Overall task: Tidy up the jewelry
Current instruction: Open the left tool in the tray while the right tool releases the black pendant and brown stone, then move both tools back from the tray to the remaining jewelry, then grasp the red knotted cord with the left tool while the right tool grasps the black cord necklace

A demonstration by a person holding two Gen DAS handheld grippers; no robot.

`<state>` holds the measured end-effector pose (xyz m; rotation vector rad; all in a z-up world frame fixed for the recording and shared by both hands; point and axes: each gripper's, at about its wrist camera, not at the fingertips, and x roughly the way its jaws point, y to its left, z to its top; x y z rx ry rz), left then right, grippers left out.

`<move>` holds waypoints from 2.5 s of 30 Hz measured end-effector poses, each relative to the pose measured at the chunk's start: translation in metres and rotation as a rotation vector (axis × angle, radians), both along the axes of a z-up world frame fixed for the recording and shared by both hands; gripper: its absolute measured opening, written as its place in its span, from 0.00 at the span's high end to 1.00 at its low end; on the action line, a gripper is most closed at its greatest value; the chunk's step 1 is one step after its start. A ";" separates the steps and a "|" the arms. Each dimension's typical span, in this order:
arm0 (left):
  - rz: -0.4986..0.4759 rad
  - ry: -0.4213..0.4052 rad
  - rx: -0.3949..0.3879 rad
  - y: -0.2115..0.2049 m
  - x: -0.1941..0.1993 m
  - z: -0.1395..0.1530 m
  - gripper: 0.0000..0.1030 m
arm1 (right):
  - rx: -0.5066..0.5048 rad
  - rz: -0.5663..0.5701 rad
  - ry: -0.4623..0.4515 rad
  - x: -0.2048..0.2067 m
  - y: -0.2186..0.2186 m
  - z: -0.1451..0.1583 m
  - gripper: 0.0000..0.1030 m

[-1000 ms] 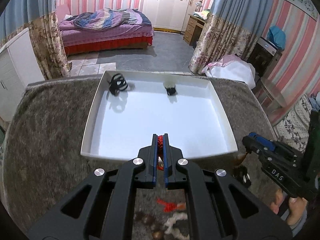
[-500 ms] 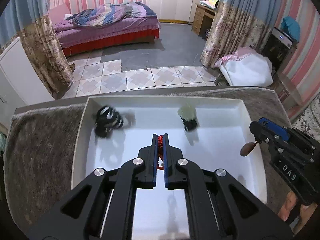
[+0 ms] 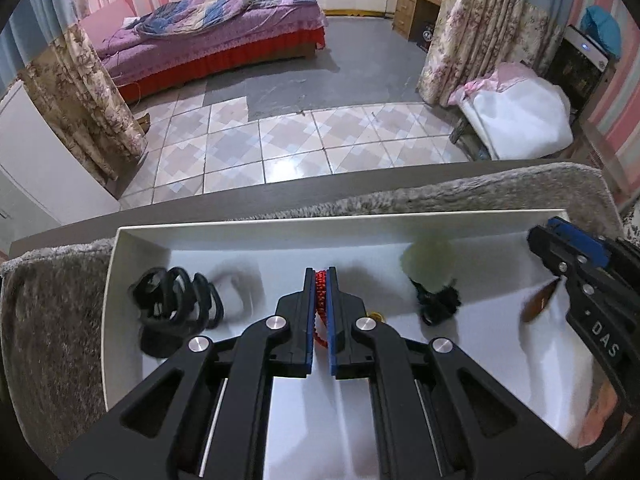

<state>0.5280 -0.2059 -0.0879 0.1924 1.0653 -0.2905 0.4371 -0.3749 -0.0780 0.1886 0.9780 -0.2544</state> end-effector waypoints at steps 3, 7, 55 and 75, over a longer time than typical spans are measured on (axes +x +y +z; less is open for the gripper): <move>-0.001 -0.008 0.011 0.000 0.006 -0.005 0.98 | 0.009 0.005 0.024 0.003 -0.001 -0.008 0.77; 0.000 -0.009 0.001 0.003 0.006 -0.006 0.97 | -0.016 0.010 0.035 0.008 0.003 -0.012 0.77; 0.106 -0.220 0.000 0.135 -0.248 0.115 0.03 | -0.131 -0.036 -0.167 -0.226 0.051 0.092 0.13; 0.056 -0.071 -0.071 0.108 -0.311 0.038 0.07 | -0.113 -0.071 -0.079 -0.294 0.072 0.038 0.13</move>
